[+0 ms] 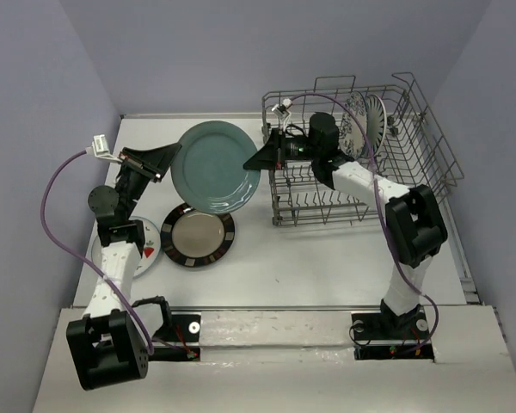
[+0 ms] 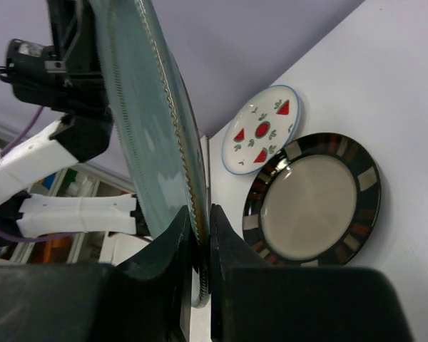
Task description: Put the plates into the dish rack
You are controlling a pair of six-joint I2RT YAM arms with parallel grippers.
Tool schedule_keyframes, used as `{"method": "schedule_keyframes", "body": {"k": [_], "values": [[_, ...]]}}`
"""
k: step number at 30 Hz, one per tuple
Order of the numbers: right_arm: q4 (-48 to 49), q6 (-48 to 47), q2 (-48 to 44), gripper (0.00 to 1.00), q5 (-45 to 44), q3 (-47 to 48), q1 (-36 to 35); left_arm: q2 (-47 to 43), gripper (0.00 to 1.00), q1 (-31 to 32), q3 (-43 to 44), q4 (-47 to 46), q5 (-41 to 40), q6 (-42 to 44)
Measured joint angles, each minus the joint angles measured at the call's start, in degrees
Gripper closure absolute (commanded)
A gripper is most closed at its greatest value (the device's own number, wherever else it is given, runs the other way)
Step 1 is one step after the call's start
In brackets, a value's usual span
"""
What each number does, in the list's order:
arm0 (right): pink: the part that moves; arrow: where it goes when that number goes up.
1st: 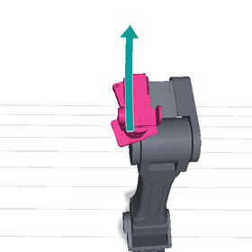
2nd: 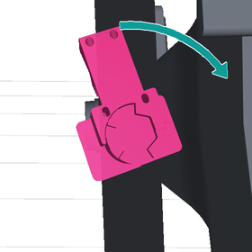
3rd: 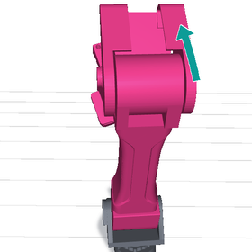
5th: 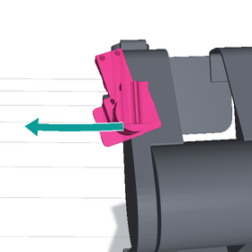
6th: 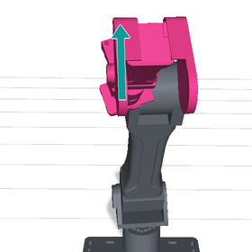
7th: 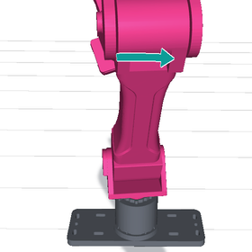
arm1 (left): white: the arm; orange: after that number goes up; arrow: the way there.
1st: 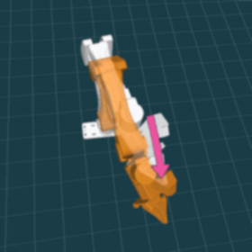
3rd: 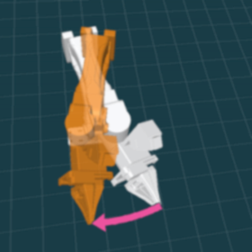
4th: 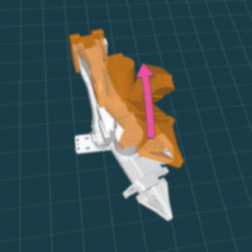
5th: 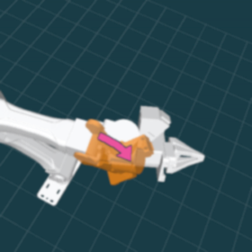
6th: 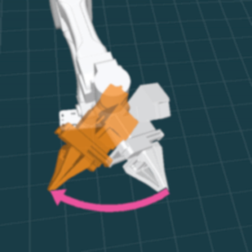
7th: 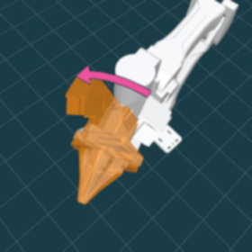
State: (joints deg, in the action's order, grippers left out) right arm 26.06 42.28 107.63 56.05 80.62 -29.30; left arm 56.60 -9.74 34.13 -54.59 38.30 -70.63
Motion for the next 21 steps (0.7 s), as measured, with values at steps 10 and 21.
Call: {"method": "schedule_keyframes", "body": {"k": [10, 21], "values": [[-5.86, 0.83, -12.59, 0.93, -2.4, -6.49, 10.23, 0.68, 0.13, 2.49, 0.63, 1.46, 5.66, 3.08], [-36.04, -18.1, -21.22, 0.93, -33.64, 6.29, 25.77, -10.08, 0.01, 2.93, 0.22, 13.11, 9.66, 16.26]]}}
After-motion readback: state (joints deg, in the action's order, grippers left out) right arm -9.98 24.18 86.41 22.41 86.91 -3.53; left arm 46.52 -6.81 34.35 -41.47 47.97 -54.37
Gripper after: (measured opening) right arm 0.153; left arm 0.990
